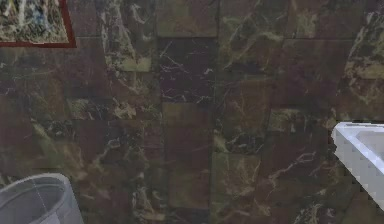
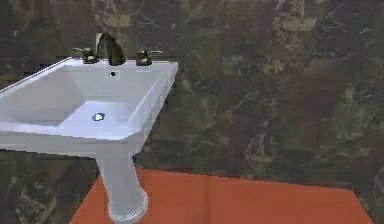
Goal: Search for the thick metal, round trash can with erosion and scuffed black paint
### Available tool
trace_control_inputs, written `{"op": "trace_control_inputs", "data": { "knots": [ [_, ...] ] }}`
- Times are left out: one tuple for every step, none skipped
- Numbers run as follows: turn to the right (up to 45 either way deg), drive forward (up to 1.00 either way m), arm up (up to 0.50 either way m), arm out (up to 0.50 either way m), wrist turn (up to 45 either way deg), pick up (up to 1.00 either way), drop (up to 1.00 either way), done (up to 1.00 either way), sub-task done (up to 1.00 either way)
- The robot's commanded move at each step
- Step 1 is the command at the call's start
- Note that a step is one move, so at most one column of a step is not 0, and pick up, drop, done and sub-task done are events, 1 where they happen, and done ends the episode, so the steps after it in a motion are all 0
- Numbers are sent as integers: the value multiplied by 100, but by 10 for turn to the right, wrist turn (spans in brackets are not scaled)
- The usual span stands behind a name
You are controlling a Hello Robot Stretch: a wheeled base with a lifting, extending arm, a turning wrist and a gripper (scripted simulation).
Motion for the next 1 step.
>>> {"op": "trace_control_inputs", "data": {
  "knots": [
    [-30, 0, 0, 0, 0, 0, 0, 0, 0]
  ]
}}
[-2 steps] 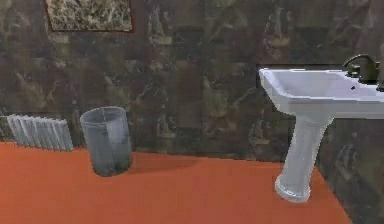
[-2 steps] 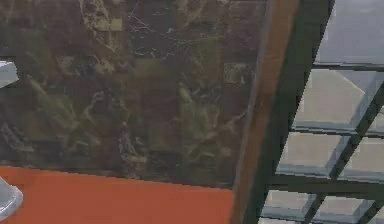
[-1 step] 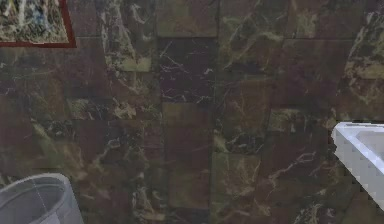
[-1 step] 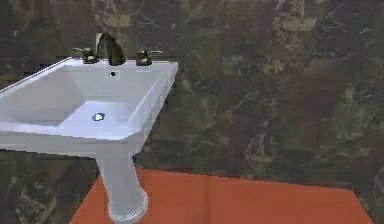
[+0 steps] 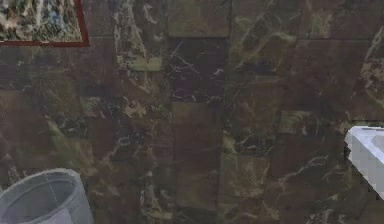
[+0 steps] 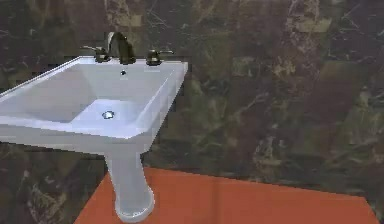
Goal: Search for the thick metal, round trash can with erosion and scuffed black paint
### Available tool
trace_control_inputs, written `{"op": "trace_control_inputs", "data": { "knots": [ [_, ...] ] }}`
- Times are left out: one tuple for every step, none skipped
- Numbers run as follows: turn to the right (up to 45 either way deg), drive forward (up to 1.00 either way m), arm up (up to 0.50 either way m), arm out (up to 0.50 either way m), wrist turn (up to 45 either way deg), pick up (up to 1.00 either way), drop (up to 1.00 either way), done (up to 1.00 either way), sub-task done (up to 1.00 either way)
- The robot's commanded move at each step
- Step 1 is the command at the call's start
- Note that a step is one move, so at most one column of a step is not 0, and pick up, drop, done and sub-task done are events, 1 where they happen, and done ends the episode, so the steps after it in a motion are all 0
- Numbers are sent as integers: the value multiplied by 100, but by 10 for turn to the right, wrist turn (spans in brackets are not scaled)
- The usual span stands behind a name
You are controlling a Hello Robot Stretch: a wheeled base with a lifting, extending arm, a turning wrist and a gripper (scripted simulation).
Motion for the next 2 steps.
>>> {"op": "trace_control_inputs", "data": {
  "knots": [
    [-450, 0, 0, 0, 0, 0, 0, 0, 0],
    [-450, 0, 0, 0, 0, 0, 0, 0, 0]
  ]
}}
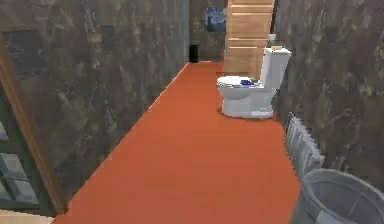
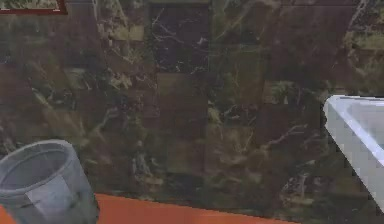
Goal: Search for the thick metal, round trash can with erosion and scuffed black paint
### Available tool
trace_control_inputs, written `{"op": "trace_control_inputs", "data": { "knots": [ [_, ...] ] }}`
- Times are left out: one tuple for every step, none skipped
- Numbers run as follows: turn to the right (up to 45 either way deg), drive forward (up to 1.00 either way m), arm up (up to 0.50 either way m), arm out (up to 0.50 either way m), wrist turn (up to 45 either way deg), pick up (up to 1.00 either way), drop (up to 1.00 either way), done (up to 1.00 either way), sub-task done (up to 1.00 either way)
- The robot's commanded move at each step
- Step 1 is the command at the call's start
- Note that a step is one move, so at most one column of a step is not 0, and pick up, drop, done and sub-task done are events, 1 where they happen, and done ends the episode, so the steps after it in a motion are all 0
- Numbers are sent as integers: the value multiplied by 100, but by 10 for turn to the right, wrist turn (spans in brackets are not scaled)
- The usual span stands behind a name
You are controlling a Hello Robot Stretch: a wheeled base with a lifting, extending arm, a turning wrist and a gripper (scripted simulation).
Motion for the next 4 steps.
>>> {"op": "trace_control_inputs", "data": {
  "knots": [
    [-450, 0, 0, 0, 0, 0, 0, 0, 0],
    [-120, 0, 0, 0, 0, 0, 0, 0, 0],
    [0, 10, 0, 0, 0, 0, 0, 0, 0],
    [450, 0, 0, 0, 0, 0, 0, 0, 0]
  ]
}}
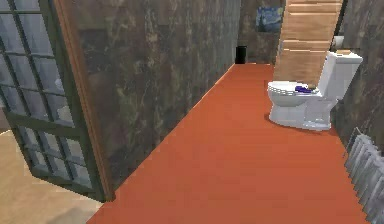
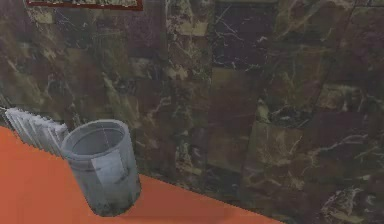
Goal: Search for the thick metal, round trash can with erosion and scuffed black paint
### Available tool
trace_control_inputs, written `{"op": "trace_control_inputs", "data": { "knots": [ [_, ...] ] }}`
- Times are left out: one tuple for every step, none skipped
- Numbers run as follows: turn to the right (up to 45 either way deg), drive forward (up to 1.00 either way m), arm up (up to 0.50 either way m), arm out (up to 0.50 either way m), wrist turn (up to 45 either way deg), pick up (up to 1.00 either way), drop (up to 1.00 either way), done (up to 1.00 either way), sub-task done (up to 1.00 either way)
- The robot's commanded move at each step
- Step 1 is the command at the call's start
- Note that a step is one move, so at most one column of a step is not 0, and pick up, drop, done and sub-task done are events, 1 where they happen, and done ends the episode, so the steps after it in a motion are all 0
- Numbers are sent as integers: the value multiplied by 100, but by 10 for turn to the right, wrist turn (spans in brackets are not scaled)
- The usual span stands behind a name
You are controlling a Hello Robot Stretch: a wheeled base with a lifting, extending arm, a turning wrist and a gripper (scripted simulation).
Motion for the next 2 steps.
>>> {"op": "trace_control_inputs", "data": {
  "knots": [
    [120, 0, 0, 0, 0, 0, 0, 0, 0],
    [0, 5, 0, 0, 0, 0, 0, 0, 0]
  ]
}}
